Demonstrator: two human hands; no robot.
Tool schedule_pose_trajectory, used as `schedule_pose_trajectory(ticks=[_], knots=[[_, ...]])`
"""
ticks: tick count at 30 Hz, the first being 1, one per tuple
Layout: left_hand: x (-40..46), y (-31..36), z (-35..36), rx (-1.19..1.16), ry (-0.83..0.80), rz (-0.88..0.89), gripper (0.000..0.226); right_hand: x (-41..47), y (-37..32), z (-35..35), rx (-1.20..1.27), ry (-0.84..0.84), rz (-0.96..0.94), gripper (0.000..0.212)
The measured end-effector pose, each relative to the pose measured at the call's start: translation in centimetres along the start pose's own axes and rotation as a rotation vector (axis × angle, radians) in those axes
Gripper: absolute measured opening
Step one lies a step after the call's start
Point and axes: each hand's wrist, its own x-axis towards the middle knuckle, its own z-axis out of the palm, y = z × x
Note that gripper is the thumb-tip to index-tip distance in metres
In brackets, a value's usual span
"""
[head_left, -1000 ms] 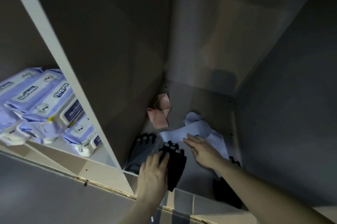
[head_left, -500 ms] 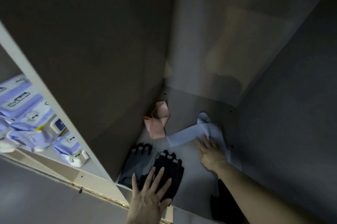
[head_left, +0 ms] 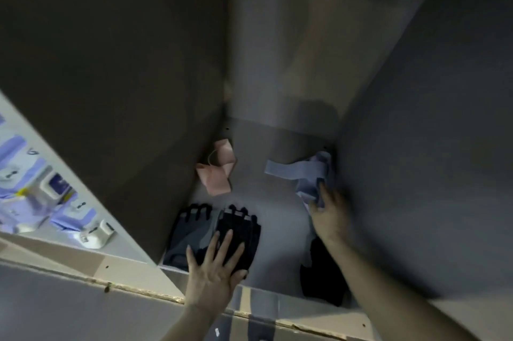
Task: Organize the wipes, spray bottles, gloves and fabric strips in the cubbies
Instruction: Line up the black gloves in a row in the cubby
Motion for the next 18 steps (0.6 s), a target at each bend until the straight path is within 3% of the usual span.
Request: schedule_pose_trajectory(ticks=[2,3,8,10,13,15,18], knots=[[-0.3,-0.3,0.1,0.016,0.002,0.017,0.067,-4.9,-0.5,-0.3,0.085,0.174,0.079,0.049],[-0.5,-0.4,0.1,0.029,0.002,0.025,0.067,-7.8,-0.2,-0.1,0.114,0.147,0.132,0.050],[-0.6,-0.3,-1.7,0.021,0.082,0.083,0.068,-17.7,3.2,-0.1,-0.086,-0.336,0.043,0.095],[-0.7,0.1,-2.5,-0.016,0.137,0.113,0.065,-18.2,4.1,-0.7,-0.201,-0.416,-0.045,0.104],[-0.9,1.0,-3.3,-0.048,0.194,0.148,0.063,-17.9,4.0,-0.7,-0.210,-0.193,-0.103,0.067],[-1.1,1.6,-3.6,-0.060,0.208,0.172,0.063,-17.4,3.7,-0.8,-0.183,-0.151,-0.146,0.046],[-1.4,2.3,-4.2,-0.118,0.214,0.220,0.064,-16.3,2.6,-1.7,0.065,-0.094,0.018,0.022]])
